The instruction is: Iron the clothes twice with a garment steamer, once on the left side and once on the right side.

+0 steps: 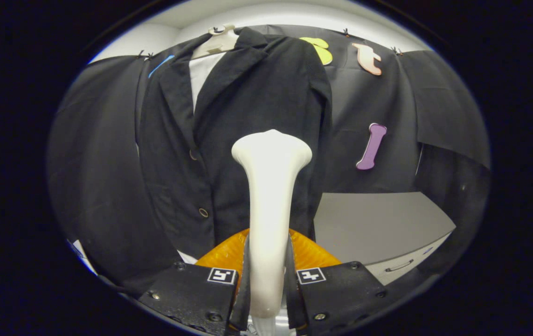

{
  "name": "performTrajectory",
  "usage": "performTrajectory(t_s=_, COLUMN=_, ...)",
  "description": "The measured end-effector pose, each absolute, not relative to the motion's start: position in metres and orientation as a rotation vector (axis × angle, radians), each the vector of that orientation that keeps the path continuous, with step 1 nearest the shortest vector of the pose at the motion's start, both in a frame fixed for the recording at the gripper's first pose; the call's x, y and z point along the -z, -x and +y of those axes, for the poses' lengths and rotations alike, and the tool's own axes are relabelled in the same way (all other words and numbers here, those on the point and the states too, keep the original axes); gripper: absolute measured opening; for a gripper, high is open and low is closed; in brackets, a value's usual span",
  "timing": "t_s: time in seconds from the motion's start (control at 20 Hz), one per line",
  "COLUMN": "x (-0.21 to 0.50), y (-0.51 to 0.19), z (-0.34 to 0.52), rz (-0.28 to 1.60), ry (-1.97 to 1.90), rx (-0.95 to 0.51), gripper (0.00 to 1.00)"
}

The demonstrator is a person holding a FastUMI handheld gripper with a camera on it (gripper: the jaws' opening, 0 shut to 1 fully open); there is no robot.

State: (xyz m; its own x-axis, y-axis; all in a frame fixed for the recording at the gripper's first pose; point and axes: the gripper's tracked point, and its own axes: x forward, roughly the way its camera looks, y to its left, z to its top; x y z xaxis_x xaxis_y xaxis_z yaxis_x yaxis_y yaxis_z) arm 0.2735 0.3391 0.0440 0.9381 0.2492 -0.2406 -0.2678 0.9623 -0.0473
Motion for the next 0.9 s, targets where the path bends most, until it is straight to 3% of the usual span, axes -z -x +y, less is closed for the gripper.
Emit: performTrajectory(t_s=0.9, x=0.059, y=-0.27, z=0.347, rz=0.328, ry=0.088, rx=-0.233, gripper=0.34)
